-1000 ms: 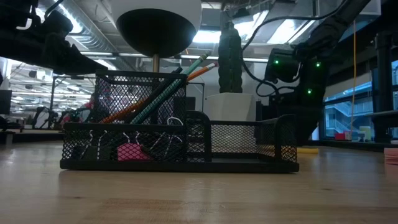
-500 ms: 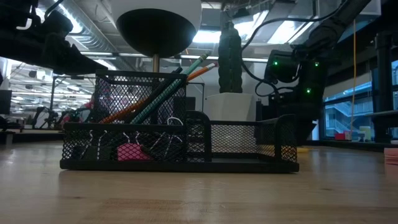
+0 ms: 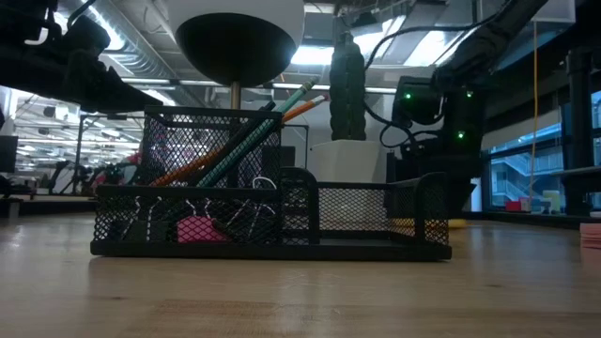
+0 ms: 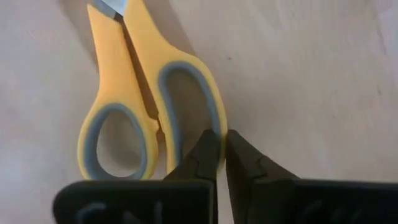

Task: Pick and place office supplies into organizer
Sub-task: Put the yellow scissors into the desk organizer

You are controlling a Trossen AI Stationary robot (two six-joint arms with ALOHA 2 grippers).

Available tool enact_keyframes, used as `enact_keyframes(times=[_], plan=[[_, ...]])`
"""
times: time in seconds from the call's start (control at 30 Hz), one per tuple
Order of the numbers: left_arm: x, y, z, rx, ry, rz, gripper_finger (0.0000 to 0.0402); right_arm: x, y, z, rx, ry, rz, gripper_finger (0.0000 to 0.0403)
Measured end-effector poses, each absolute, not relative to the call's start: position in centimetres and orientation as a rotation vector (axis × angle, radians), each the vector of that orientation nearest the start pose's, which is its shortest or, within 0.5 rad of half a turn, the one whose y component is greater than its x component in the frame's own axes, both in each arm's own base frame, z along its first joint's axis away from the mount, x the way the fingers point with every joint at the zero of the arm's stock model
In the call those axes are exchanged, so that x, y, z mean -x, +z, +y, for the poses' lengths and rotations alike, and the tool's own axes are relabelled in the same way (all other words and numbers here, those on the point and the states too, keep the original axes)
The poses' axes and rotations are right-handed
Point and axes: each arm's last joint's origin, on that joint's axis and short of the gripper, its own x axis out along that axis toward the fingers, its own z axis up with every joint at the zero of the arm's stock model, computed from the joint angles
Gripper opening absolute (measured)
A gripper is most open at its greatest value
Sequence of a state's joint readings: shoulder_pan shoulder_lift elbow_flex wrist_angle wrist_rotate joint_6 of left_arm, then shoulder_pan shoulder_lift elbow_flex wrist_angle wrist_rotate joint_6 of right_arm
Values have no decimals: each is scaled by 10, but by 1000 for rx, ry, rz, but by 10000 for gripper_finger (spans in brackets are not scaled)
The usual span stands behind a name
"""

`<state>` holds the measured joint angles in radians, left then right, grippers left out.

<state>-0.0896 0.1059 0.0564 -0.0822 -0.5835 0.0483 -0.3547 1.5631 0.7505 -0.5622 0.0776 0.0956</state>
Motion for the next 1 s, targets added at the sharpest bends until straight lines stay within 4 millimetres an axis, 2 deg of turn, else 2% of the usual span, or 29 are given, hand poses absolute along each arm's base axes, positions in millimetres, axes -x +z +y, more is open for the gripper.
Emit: enact_keyframes(times=[0.3, 0.53, 0.77, 1.0], plan=[[-97, 167, 7, -91, 490, 137, 4, -254, 169, -72, -106, -422, 1389, 9], [-97, 167, 7, -91, 490, 137, 4, -264, 201, -48, 94, -493, 1446, 9], [-97, 167, 7, -91, 490, 137, 4, -270, 247, -9, 330, -575, 1427, 8], [-97, 167, 7, -91, 490, 137, 4, -273, 289, 37, 492, -541, 1288, 8]])
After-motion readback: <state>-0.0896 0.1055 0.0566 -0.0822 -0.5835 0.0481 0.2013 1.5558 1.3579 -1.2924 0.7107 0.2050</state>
